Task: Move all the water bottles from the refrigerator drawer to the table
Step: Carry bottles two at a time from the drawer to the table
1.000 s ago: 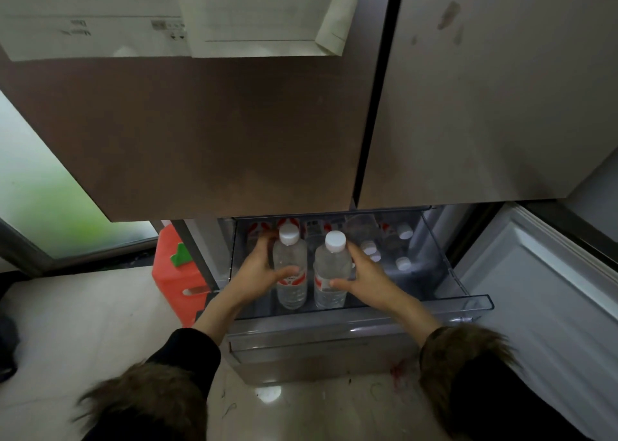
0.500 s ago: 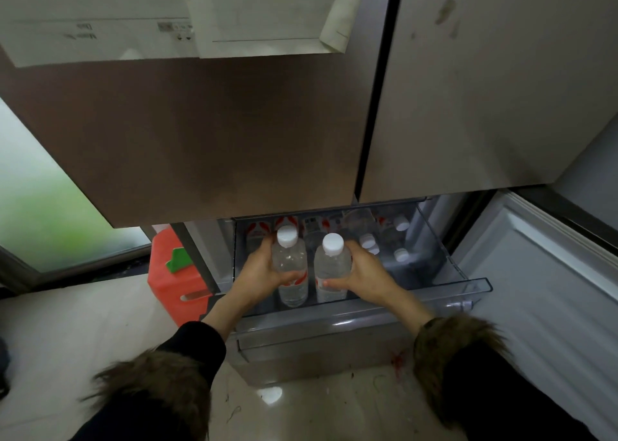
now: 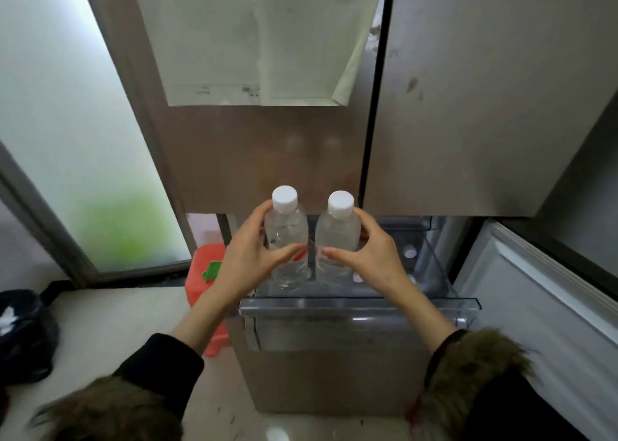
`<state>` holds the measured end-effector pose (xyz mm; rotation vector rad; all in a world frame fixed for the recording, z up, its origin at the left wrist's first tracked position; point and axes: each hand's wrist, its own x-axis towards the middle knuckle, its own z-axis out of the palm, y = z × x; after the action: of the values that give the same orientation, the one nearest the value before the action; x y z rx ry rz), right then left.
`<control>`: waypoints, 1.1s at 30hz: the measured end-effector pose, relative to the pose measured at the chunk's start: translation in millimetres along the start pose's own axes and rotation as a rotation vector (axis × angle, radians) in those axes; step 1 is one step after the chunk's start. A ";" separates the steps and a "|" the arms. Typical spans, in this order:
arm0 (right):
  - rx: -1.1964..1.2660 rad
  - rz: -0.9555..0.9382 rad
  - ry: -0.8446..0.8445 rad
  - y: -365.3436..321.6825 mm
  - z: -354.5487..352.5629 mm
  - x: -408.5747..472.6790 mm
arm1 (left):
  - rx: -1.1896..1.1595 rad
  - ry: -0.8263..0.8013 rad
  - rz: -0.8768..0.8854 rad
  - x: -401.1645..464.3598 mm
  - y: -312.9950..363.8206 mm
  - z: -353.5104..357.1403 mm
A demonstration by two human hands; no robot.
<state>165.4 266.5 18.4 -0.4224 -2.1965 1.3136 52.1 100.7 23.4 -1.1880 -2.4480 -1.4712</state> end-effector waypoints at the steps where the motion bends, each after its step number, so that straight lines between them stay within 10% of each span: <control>1: 0.054 -0.002 -0.004 -10.9 -2.8 -2.4 | -0.056 0.050 -0.016 -5.1 12.0 -7.6; 15: 0.250 -0.168 -0.461 -100.1 65.3 -101.4 | -0.114 0.590 -0.348 -198.2 52.1 -109.1; 33: 0.345 -0.344 -1.095 -283.7 419.9 -311.1 | 0.217 0.933 -0.771 -526.1 -13.0 -382.8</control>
<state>168.7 -328.0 19.5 0.9952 -2.5352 1.9107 289.1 -505.2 10.9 0.5026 -2.2607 -1.3313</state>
